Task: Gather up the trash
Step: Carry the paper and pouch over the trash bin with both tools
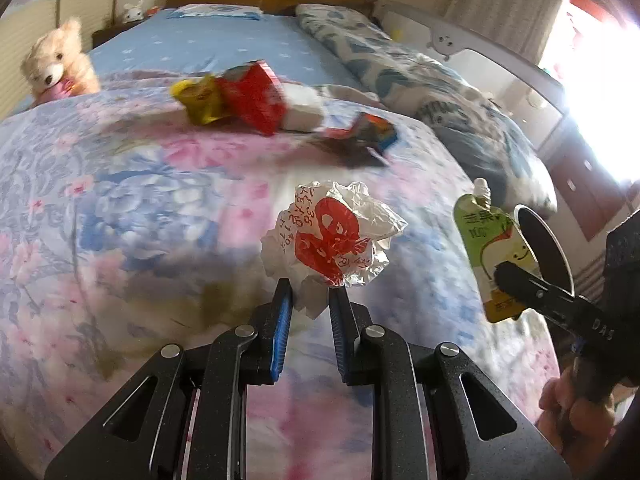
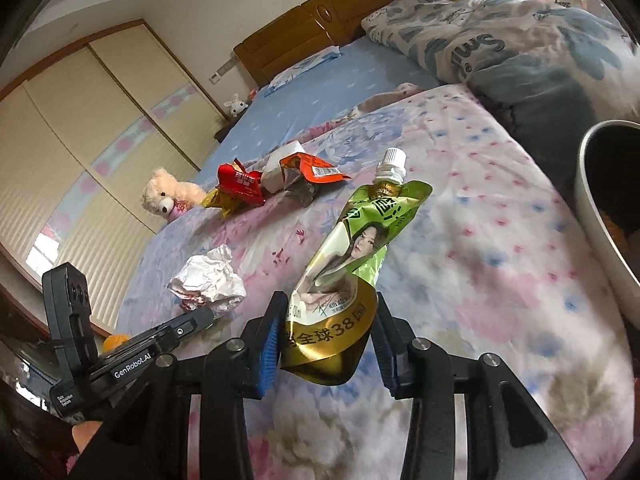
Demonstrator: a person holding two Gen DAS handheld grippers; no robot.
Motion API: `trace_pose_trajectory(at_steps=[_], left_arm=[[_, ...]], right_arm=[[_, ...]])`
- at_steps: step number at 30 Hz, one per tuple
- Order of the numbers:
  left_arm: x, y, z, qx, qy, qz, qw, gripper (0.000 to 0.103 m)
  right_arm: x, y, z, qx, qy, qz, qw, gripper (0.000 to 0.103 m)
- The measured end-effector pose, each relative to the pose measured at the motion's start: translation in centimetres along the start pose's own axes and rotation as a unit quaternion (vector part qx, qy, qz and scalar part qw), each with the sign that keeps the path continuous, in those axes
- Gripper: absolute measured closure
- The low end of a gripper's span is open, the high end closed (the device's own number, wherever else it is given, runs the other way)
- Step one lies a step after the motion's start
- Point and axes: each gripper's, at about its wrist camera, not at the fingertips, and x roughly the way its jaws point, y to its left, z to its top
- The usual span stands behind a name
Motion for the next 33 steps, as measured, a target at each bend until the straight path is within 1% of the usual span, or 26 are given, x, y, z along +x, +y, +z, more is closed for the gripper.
trace_pose_trajectory(at_steps=[9,21,33], left_arm=[[-0.5,-4.7,-0.7,0.043,0.004,-0.025,0.9988,0.085],[-0.1,-10.4,-1.3,0.091,0.012,-0.059,0.9940,0.085],[0.6,-14.6,-1.5,0.130,0.022,-0.077,0.9882,0.086]], right_arm=[[-3.7,-1.7,-1.6,-0.011,-0.015,-0.019,1.000,0.062],[-8.5,-4.8,-2.1,0.012,-0.049,-0.043,0.998,0.062],[-11.8,-7.9,-2.5,0.033,-0.070,-0.068,0.995,0.062]])
